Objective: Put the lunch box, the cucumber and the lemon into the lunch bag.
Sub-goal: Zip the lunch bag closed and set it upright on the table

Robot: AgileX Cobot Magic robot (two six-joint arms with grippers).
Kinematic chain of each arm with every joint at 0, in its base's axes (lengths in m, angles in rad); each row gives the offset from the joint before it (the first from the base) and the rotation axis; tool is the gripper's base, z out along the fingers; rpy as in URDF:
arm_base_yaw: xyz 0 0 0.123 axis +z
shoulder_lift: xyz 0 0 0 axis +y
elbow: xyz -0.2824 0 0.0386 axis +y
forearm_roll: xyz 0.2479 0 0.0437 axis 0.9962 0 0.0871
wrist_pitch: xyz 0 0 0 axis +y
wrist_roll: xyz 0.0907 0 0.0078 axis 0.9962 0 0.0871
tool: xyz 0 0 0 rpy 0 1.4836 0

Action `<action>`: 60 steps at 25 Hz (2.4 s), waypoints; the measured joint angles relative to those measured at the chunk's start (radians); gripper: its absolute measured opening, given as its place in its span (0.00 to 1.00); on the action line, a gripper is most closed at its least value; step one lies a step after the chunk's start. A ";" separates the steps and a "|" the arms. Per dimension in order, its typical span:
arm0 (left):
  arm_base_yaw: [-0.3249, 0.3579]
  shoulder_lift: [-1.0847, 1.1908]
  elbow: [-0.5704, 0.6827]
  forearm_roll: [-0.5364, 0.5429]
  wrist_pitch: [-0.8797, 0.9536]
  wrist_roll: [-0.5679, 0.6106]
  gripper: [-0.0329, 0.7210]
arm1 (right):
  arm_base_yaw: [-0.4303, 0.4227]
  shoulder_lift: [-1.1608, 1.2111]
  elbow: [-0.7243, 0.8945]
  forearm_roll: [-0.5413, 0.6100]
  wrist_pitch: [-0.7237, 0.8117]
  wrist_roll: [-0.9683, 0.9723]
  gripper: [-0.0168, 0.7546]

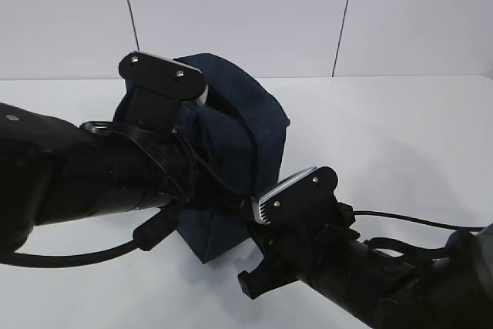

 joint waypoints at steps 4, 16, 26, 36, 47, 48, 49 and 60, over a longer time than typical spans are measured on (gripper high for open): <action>0.000 0.000 0.000 0.000 0.000 0.000 0.03 | 0.000 0.000 0.000 0.000 0.000 0.000 0.32; 0.000 0.000 0.000 0.000 0.000 0.000 0.03 | 0.000 0.000 0.000 -0.006 0.002 0.000 0.03; 0.000 0.000 0.000 0.000 0.000 0.000 0.03 | 0.000 0.000 0.000 -0.008 0.013 -0.012 0.03; 0.000 0.000 0.000 0.000 0.000 0.000 0.03 | 0.000 -0.011 0.000 -0.036 0.052 -0.024 0.03; 0.000 0.000 0.000 0.000 0.000 0.000 0.03 | 0.000 -0.086 0.046 -0.037 0.114 -0.029 0.03; 0.000 0.000 0.000 0.000 0.000 0.000 0.03 | 0.000 -0.094 0.048 -0.039 0.126 -0.029 0.03; 0.000 0.000 0.000 0.000 -0.002 0.000 0.03 | 0.000 -0.101 0.048 -0.039 0.133 -0.029 0.03; 0.000 0.000 0.000 0.000 -0.034 0.000 0.03 | 0.000 -0.189 0.048 -0.056 0.258 -0.031 0.03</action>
